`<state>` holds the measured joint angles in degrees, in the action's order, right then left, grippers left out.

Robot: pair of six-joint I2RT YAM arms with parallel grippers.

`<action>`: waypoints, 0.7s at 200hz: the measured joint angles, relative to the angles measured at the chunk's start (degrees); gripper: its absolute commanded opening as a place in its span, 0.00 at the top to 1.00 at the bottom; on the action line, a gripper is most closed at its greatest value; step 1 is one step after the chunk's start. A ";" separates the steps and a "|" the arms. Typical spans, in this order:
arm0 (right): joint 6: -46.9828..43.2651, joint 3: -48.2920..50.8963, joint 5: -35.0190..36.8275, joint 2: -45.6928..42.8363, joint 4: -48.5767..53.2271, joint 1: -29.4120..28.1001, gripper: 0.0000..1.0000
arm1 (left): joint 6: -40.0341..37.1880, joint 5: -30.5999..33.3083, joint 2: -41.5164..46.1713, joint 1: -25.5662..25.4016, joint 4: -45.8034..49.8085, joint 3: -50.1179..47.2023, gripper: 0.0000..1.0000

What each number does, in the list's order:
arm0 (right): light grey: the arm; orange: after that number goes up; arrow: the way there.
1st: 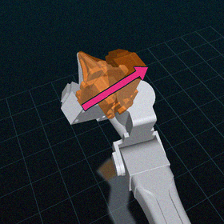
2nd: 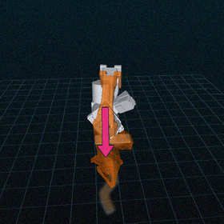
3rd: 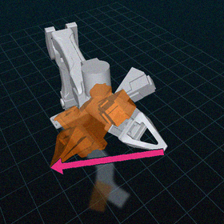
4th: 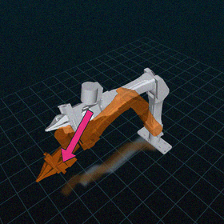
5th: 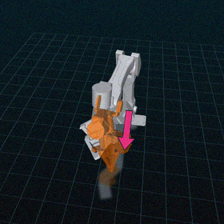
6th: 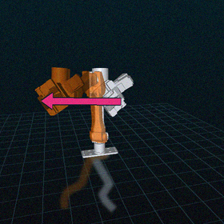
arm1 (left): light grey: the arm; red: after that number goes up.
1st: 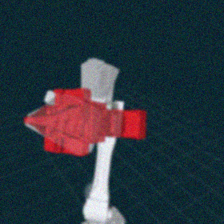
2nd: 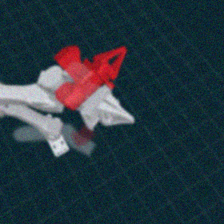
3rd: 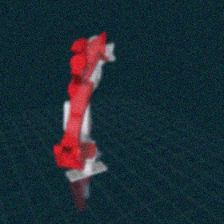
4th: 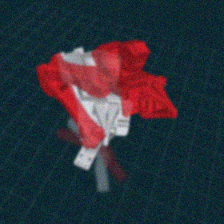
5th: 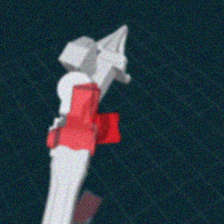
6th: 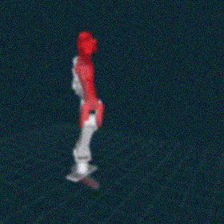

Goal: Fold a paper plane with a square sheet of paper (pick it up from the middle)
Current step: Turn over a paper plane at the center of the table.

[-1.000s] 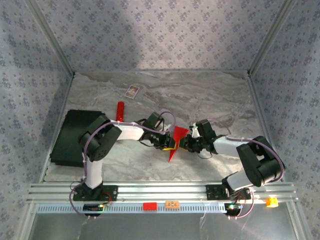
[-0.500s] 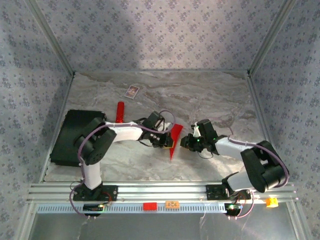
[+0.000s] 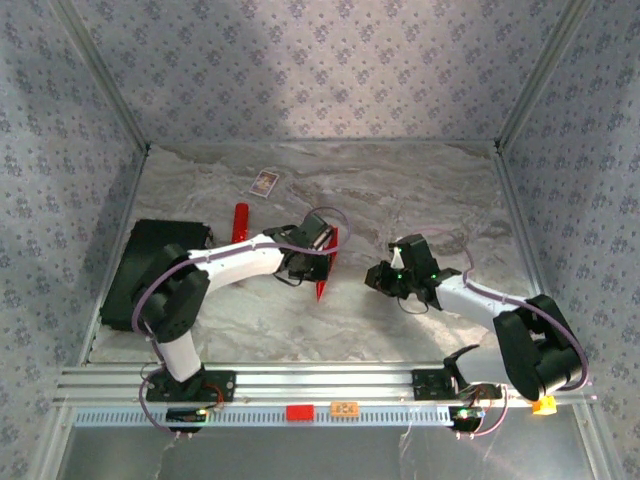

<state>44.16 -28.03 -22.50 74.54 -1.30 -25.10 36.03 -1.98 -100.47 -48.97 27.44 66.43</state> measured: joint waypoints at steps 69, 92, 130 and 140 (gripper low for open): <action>0.46 -0.35 0.24 1.55 -0.17 -0.07 0.80 | 1.11 3.34 -2.99 -0.66 4.46 2.19 0.97; 0.66 -0.35 0.24 2.05 -0.55 -0.11 0.80 | 1.51 3.32 -3.72 -0.66 5.01 2.21 0.94; 0.68 -0.37 0.22 2.84 -0.63 -0.35 0.80 | 1.92 3.30 -3.96 -0.68 5.42 2.29 0.89; 0.68 -0.37 0.22 3.04 -0.68 -0.35 0.80 | 1.97 3.28 -3.98 -0.68 5.40 2.34 0.88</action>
<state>44.84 -28.40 -22.28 77.58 -1.98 -25.45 38.00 1.30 -104.44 -49.65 32.84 68.77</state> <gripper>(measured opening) 0.198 0.114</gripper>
